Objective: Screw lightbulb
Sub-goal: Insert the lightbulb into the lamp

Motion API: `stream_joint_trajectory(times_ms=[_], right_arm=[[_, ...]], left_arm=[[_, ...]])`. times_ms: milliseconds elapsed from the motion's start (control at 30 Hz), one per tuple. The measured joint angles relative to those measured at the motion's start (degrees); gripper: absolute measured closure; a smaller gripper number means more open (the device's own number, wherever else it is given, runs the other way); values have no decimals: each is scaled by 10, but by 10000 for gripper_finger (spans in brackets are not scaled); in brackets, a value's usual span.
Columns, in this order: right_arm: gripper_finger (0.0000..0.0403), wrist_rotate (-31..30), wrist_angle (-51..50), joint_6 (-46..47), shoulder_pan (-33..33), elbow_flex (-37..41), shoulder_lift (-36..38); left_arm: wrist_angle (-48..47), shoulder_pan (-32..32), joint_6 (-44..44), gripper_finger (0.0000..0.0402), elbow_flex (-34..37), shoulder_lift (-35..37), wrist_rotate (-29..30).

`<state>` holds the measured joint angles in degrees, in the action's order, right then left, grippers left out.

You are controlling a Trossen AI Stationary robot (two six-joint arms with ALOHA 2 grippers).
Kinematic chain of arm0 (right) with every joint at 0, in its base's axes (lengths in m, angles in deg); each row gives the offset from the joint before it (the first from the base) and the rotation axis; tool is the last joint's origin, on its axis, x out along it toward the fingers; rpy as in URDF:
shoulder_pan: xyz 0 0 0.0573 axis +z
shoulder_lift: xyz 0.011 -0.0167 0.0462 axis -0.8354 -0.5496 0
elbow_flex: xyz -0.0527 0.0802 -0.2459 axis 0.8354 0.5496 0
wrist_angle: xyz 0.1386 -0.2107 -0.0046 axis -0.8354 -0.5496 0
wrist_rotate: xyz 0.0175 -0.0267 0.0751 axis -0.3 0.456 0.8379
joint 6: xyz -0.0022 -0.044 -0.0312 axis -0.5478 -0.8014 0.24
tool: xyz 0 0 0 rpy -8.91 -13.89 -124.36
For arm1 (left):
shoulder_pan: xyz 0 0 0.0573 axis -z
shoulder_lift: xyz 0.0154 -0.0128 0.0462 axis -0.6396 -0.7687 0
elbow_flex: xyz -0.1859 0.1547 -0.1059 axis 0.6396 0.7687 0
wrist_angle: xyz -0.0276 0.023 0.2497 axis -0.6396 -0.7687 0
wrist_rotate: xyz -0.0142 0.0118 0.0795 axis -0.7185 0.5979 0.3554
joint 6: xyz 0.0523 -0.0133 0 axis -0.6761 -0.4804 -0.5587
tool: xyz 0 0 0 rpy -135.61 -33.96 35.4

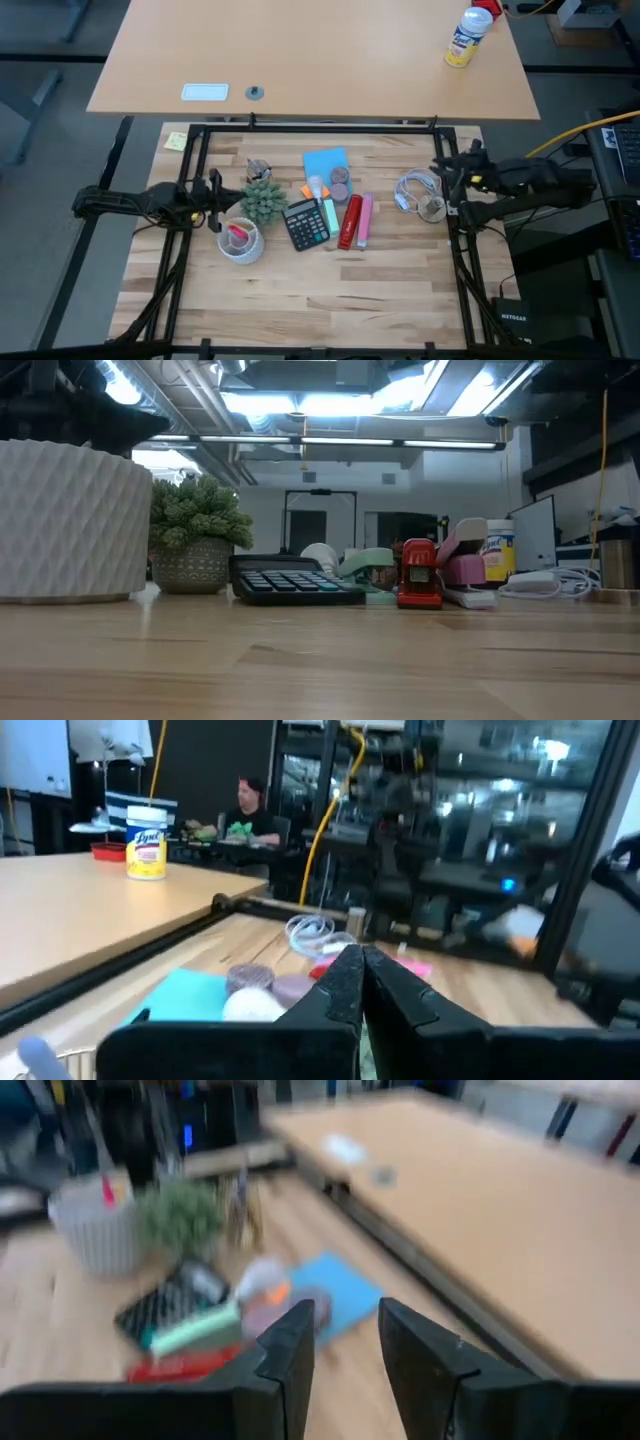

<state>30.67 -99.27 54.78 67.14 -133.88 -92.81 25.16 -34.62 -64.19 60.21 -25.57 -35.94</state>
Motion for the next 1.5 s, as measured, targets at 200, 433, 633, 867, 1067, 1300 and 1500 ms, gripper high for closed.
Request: stream_joint_trajectory(times_ms=[200,433,633,867,1067,1300,1500], right_arm=[[283,52,-194,152,0,-94,-149],[283,110,-388,311,0,-153,-284],[283,134,-385,326,0,-130,-347],[283,143,-385,408,0,-64,-353],[283,173,-383,481,0,17,-317],[288,182,-346,509,0,44,-299],[309,142,-319,527,-1,53,-303]], left_arm=[[32,0,-26,400,0,0,0],[26,0,-27,400,0,0,0],[24,0,-27,400,0,0,0],[6,0,-43,400,0,0,0],[-13,0,-44,400,0,0,0],[-21,0,-40,400,0,0,0],[-20,0,-41,400,0,0,0]])
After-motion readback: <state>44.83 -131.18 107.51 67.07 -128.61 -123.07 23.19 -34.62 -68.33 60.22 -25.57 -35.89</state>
